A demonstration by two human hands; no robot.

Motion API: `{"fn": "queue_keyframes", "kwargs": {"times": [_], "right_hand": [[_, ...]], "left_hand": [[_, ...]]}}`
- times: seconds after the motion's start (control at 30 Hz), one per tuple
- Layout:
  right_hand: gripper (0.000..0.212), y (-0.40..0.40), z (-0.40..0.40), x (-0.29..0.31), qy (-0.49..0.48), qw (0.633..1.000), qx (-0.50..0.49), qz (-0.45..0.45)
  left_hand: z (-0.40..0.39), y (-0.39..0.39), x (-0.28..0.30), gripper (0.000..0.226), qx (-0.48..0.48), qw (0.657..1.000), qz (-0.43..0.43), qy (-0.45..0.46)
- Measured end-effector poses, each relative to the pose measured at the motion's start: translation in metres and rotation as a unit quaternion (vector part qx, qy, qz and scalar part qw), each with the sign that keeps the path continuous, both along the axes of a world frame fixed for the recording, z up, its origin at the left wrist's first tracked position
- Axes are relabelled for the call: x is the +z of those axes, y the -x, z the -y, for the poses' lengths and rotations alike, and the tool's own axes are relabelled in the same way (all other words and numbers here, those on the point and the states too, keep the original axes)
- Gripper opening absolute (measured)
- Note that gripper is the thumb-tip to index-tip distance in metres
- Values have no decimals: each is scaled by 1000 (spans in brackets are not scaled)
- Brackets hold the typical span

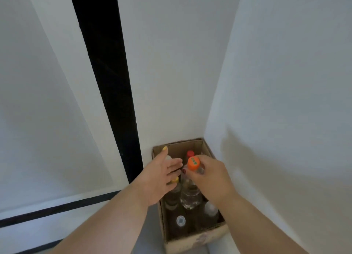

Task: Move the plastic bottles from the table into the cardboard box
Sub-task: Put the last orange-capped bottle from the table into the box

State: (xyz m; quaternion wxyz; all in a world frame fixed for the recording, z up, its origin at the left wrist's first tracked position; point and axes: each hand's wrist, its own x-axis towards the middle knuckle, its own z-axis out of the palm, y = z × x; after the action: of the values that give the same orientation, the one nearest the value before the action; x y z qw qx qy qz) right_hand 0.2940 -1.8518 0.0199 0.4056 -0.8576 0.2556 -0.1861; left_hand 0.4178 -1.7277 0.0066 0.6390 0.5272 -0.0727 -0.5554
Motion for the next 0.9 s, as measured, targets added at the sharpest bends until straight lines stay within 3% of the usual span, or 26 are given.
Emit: {"fn": "queue_keyframes", "kwargs": {"times": [0.2,0.4,0.9], "right_hand": [[12,-13,15,-68,17,988,26,-151],[20,-19,24,-96,69,963,32,-260],[14,-26,24,-108,157,930,60,-327]], "left_hand": [[14,-8,-27,73,-1,998,-16,-53],[17,-15,-46,69,5,996,-40,-75],[18,-12,-69,66,-14,994,-33,-99]]}}
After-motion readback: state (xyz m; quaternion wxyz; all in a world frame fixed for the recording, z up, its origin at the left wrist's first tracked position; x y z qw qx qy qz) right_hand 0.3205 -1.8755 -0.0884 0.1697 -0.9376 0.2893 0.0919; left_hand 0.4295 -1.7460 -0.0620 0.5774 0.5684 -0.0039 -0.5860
